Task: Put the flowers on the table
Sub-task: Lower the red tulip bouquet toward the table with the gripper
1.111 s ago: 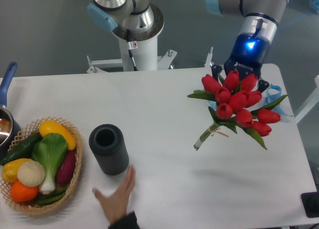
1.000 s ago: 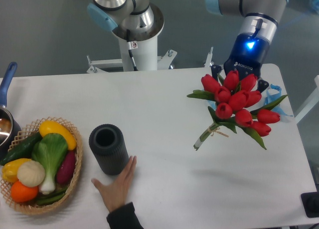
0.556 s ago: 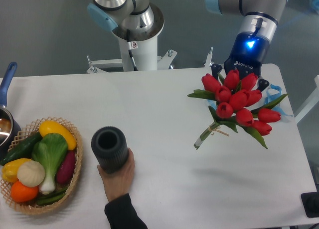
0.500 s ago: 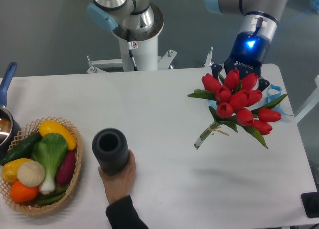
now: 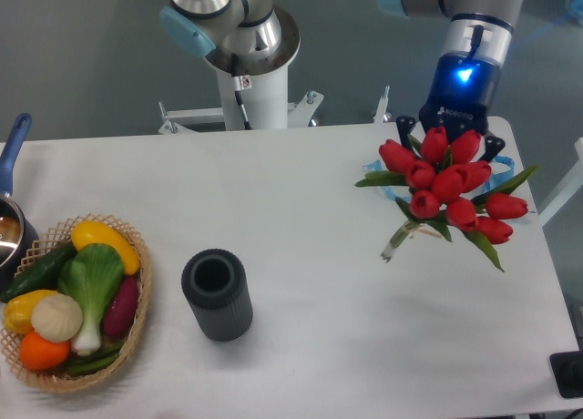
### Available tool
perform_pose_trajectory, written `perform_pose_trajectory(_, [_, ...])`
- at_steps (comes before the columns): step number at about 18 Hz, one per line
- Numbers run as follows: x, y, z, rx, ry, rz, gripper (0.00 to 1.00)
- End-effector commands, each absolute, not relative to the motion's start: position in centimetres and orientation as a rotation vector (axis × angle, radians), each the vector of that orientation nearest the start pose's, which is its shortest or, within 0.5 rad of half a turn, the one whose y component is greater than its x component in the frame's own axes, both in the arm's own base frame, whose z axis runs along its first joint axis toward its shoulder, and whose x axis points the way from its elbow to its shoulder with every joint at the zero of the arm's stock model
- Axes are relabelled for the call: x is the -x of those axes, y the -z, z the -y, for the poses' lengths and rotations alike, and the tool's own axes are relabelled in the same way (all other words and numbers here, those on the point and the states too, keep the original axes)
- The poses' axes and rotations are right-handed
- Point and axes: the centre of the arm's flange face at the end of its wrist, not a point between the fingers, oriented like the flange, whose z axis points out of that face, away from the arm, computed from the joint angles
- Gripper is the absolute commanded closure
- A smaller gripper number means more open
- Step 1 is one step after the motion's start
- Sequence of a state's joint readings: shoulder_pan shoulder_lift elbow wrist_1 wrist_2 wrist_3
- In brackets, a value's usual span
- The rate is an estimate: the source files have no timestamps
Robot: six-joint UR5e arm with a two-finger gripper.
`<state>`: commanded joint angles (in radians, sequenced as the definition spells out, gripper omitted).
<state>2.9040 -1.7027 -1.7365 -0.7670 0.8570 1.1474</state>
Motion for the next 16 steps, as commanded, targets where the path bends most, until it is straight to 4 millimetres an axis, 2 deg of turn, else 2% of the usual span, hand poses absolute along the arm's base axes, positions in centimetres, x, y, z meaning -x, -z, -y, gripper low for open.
perform_pose_trajectory(5, [47.9,-44.0,-35.0,2.527,-0.395,-0.052,0.69])
perform_pose_trajectory(8, [46.7,-41.8,-37.4,2.710,-0.433,-0.148,0.69])
perform_pose_trajectory(13, [46.4,-38.7,-42.5,3.020,-0.429,-0.300,0.69])
perform_pose_trajectory(16, [46.6,-35.0,-44.8,3.140,-0.421,-0.371,0.69])
